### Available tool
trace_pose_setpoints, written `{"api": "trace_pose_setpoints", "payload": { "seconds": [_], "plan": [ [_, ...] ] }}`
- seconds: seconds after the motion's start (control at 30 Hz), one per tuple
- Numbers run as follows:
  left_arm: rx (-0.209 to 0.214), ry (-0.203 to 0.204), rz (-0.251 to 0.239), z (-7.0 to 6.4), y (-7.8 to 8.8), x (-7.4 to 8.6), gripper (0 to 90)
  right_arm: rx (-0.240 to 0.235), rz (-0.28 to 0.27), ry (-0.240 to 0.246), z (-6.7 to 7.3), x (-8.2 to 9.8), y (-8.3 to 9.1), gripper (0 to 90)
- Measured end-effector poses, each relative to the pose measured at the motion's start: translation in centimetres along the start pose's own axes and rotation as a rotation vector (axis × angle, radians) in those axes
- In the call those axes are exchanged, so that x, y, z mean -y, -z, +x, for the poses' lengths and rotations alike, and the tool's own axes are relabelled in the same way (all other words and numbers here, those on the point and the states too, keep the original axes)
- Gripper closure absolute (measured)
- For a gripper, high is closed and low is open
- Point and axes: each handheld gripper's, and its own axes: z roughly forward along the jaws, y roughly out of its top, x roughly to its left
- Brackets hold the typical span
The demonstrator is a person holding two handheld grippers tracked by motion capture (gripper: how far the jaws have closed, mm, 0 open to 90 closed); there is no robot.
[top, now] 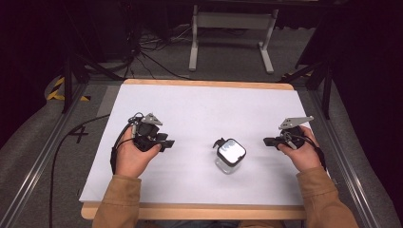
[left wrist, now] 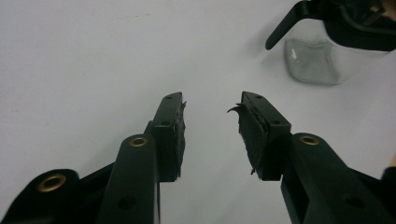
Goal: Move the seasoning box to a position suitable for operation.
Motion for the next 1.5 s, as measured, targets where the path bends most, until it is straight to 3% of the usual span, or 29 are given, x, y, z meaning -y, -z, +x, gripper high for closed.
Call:
{"api": "trace_pose_setpoints", "payload": {
  "seconds": [0.1,0.13,0.23,0.3,0.37,0.67,0.87,0.97,1.27,1.5],
  "plan": [
    [0.003,-0.019,0.007,0.1,0.2,0.0,60.6,-0.030,-0.008,0.007,0.3,-0.1,0.0,90.0],
    [0.007,-0.003,0.006,-0.2,0.1,-0.1,60.6,-0.034,-0.013,0.007,0.3,-0.1,-0.1,90.0],
    [0.022,-0.016,0.007,-0.5,0.0,-0.1,61.1,-0.093,-0.036,-0.002,0.5,-0.1,-0.4,90.0],
    [0.028,-0.027,0.013,-0.7,0.0,0.0,60.6,-0.165,-0.050,-0.019,0.9,-0.3,-0.8,90.0],
    [0.029,-0.023,0.009,-0.9,0.1,0.1,60.1,-0.185,-0.030,0.008,1.3,-0.5,-1.4,90.0],
    [0.042,-0.025,-0.018,-1.4,0.5,0.2,58.7,-0.232,-0.034,0.059,2.6,-0.9,-3.8,90.0],
    [0.050,-0.041,-0.001,-1.6,-0.1,0.0,57.8,-0.275,-0.012,0.080,3.5,-0.8,-5.2,90.0],
    [0.050,-0.041,0.000,-1.6,-0.1,0.0,57.3,-0.273,0.004,0.092,3.8,-0.8,-5.4,90.0],
    [0.074,-0.036,0.000,-1.5,-0.8,-0.5,57.7,-0.302,0.049,0.069,3.9,0.2,-6.0,90.0],
    [0.088,-0.050,0.001,-1.6,-1.4,-1.2,57.5,-0.327,0.075,0.085,5.0,0.5,-5.8,90.0]
  ]
}}
